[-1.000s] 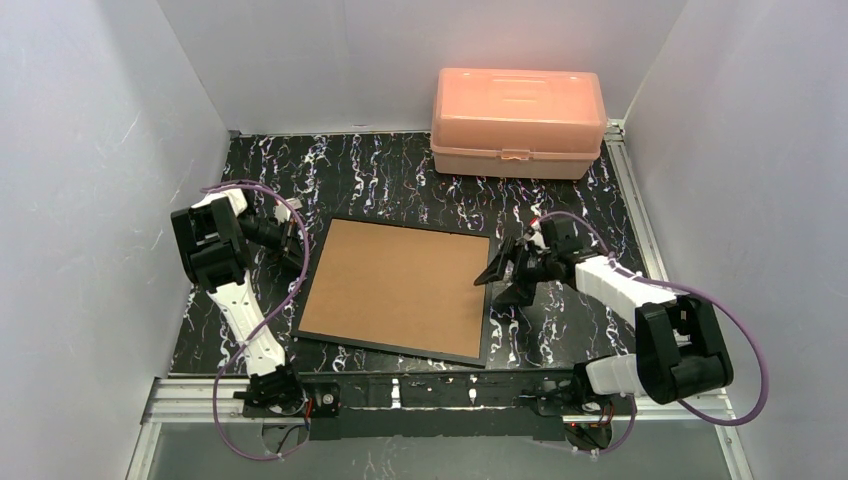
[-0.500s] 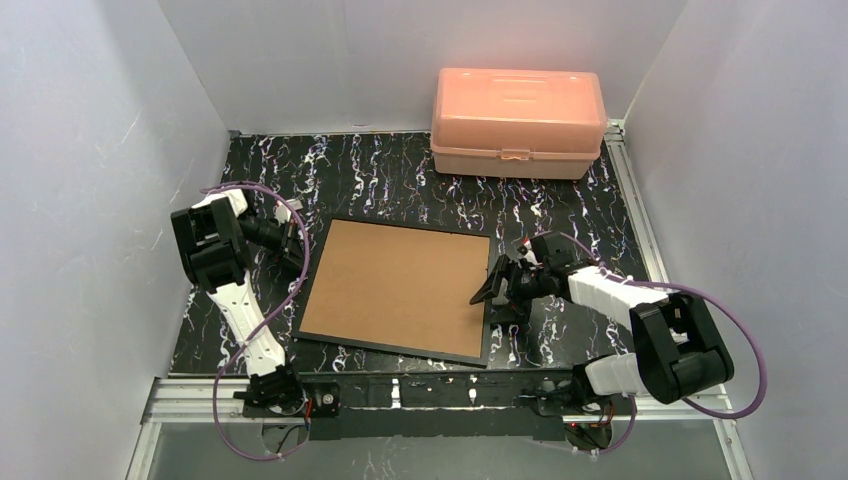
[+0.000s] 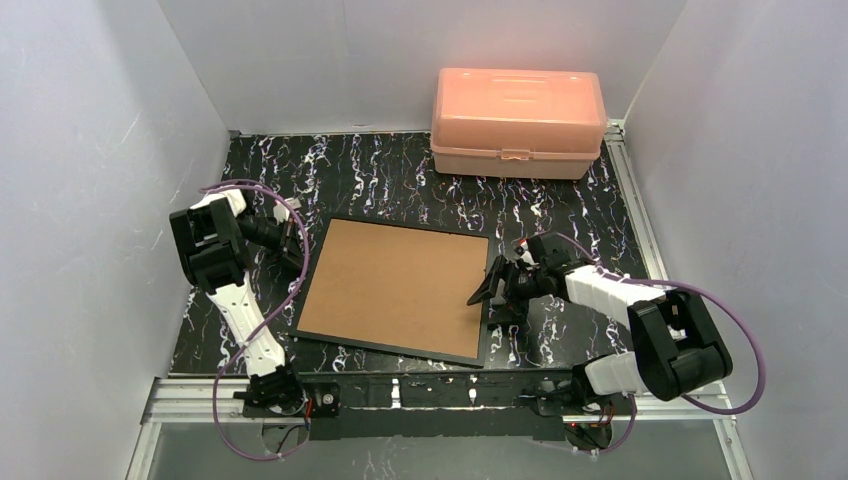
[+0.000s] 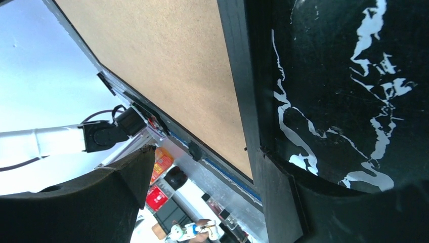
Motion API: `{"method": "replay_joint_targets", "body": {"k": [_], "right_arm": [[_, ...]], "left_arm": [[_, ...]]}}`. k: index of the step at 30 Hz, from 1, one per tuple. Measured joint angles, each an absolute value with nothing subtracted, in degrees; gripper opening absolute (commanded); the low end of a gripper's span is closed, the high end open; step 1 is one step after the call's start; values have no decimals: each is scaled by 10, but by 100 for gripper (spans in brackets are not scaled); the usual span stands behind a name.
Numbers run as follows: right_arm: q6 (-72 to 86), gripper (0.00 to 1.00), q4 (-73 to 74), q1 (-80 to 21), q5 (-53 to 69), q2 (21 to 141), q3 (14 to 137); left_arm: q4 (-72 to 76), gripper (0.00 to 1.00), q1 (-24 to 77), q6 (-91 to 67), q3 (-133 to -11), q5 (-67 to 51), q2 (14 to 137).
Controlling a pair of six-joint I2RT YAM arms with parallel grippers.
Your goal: Put the photo into the frame
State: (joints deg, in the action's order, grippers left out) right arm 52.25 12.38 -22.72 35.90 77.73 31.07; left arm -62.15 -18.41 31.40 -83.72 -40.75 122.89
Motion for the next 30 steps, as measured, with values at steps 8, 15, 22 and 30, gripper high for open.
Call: {"method": "replay_joint_targets", "body": {"k": [8, 15, 22, 30], "right_arm": [[494, 81, 167, -234, 336, 770, 339], [480, 81, 195, -234, 332, 767, 359], [490, 81, 173, -234, 334, 771, 355], [513, 80, 128, -237, 345, 784, 328]], "left_arm": [[-622, 0, -183, 315, -834, -409, 1229], [-624, 0, -183, 315, -832, -410, 1229], [-624, 0, -183, 315, -832, -410, 1229], [-624, 0, -183, 315, -832, -410, 1229]]}}
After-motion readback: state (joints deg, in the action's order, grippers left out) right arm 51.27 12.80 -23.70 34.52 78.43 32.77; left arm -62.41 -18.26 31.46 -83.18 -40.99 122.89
